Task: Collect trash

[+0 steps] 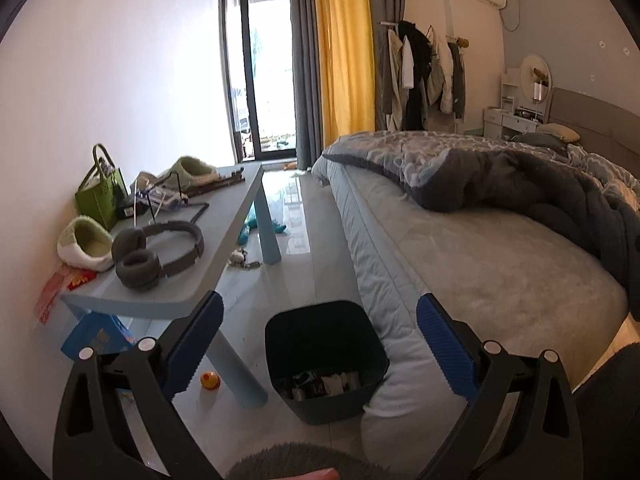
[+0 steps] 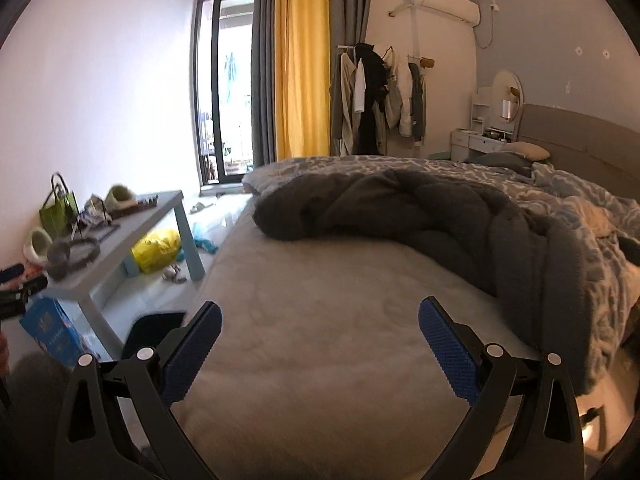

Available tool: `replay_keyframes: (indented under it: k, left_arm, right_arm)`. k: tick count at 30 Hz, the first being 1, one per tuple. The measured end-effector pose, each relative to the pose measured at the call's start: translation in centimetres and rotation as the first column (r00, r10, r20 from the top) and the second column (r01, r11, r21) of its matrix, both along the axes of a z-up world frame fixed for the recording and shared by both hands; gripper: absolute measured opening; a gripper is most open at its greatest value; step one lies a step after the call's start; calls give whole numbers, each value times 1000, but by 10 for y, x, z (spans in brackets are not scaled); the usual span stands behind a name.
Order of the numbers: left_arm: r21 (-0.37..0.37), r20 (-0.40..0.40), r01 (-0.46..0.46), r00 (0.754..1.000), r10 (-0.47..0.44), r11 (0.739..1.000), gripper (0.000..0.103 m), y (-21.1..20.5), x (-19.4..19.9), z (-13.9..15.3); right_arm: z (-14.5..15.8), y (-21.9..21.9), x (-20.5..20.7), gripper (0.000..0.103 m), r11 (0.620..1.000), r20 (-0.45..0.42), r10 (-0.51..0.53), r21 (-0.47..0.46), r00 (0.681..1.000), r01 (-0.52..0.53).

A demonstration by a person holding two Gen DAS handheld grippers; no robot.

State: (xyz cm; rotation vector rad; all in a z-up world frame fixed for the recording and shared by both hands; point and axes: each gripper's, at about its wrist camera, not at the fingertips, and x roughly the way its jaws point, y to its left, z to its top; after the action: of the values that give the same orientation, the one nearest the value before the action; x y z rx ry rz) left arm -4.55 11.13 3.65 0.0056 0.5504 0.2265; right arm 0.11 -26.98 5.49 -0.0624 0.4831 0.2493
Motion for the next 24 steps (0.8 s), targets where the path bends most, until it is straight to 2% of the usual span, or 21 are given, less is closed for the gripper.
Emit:
replay_keyframes:
  k: [7,9,24]
  left_arm:
    - [-7,-8,17,1000,-17,1000,99,-9,-5,-13]
    - [-8,-25,20,999,-20,1000,99,-12,-2,-17]
    - [-16,-90,36,995,-37,999,99,-20,12,-21]
  right_arm:
    - [-10,-20,-1,100,995,-53,68,74,996,-64]
    - [-10,-20,-3,100,991,-43,91,100,995,-86]
    - [-12,-12,-7,100,983,-48,142,123,989,-136]
